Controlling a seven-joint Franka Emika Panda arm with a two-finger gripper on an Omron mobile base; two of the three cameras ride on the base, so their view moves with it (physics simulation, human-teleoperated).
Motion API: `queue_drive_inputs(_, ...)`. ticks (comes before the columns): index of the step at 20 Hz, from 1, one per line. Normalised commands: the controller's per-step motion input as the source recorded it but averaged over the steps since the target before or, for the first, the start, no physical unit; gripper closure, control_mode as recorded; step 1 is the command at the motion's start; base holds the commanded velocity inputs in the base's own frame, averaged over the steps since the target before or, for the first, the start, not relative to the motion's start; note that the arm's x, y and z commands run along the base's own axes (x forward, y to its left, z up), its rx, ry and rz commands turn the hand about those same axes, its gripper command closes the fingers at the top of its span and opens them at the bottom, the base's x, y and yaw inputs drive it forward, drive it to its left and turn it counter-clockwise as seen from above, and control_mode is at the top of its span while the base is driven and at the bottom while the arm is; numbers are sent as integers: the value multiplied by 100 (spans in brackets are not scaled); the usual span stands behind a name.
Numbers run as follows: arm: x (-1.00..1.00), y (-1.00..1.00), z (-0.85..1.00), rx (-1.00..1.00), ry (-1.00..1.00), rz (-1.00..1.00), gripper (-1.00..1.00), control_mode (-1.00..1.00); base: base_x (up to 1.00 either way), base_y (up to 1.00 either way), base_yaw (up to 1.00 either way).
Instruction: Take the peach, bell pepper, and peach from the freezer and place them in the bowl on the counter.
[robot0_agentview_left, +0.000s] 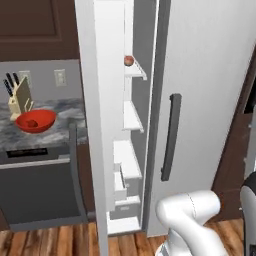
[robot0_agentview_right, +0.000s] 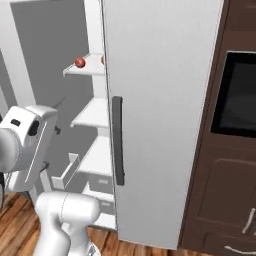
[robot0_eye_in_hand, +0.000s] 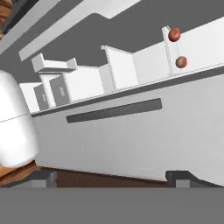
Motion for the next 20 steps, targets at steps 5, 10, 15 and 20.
queue_drive_inputs(5,0,0,0,0,0,0,-100,100,52,10,24)
queue_drive_inputs(10,0,0,0,0,0,0,-100,100,88,6,25)
queue_drive_inputs(15,0,0,0,0,0,0,-100,100,72,56,31)
queue_drive_inputs(20,0,0,0,0,0,0,-100,100,64,37,48)
